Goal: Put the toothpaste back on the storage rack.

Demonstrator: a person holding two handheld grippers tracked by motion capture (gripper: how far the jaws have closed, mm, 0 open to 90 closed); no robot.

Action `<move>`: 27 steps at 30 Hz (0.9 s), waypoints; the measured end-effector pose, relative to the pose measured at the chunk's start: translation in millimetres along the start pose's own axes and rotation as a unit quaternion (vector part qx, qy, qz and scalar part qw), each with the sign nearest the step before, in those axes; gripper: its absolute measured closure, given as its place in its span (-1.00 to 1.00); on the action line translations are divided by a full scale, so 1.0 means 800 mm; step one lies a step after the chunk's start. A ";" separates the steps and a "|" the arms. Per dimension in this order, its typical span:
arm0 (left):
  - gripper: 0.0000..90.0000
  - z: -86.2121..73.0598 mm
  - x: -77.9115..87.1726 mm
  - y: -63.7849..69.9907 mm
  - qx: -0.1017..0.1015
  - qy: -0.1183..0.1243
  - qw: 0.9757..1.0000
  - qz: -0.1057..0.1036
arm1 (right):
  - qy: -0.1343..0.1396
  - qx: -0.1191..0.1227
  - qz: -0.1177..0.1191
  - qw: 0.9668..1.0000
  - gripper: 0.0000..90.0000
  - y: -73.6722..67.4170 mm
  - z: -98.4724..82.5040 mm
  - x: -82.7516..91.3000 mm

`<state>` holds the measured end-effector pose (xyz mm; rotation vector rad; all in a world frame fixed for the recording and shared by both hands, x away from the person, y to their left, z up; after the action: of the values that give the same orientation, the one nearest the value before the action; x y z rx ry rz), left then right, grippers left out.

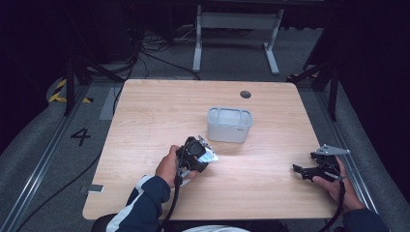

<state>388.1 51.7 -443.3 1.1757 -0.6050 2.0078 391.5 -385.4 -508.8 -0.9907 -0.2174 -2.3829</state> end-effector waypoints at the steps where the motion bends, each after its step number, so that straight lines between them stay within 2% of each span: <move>1: 0.45 0.000 0.003 -0.001 0.001 0.003 1.000 0.001 | 0.000 0.000 0.000 1.000 -0.94 0.000 0.000 0.000; 12: 0.46 0.001 0.032 -0.010 0.008 0.049 0.999 0.005 | 0.000 0.000 0.000 1.000 -0.94 0.000 0.000 0.000; 16: 0.46 0.004 0.043 -0.011 0.012 0.072 0.997 0.005 | 0.000 0.000 0.000 1.000 -0.94 0.000 0.000 0.000; 22: 0.46 0.007 0.047 -0.013 0.015 0.089 0.996 0.002 | 0.000 0.001 0.000 1.000 -0.94 0.000 0.000 0.000; 24: 0.46 0.008 0.049 -0.014 0.019 0.099 0.995 0.011 | 0.000 0.000 0.000 1.000 -0.94 0.000 0.000 0.000; 27: 0.47 0.010 0.053 -0.016 0.020 0.111 0.994 0.011 | 0.000 0.000 0.000 1.000 -0.94 0.000 0.000 0.000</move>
<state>388.3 68.8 -401.6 0.9542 -0.4690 2.1415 391.4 -385.4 -508.9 -0.9902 -0.2179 -2.3817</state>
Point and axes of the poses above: each handheld gripper's, and its own axes: x roughly backward along the jaws, z roughly out of its top, y roughly to its right, the point moved 3 cm from there along -x, roughly forward along the jaws, and after that the axes turned 4 degrees about z, right-handed, at the moved point
